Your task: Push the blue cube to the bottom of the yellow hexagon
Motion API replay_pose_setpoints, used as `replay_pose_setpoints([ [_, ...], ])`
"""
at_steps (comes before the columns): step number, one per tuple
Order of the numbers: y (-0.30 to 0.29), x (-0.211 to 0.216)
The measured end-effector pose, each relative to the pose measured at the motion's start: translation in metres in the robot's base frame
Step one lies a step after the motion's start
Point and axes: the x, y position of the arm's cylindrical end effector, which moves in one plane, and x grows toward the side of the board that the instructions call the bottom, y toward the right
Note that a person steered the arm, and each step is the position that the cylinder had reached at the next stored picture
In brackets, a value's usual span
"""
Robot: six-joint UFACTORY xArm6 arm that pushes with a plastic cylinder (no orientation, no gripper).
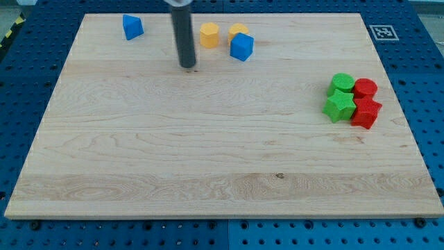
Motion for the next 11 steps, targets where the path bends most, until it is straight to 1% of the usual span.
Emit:
replay_pose_setpoints([
  [2, 0.125, 0.003],
  [3, 0.158, 0.003],
  [4, 0.162, -0.009],
  [5, 0.162, -0.034],
  [6, 0.16, -0.035],
  [10, 0.054, -0.035],
  [11, 0.035, -0.035],
])
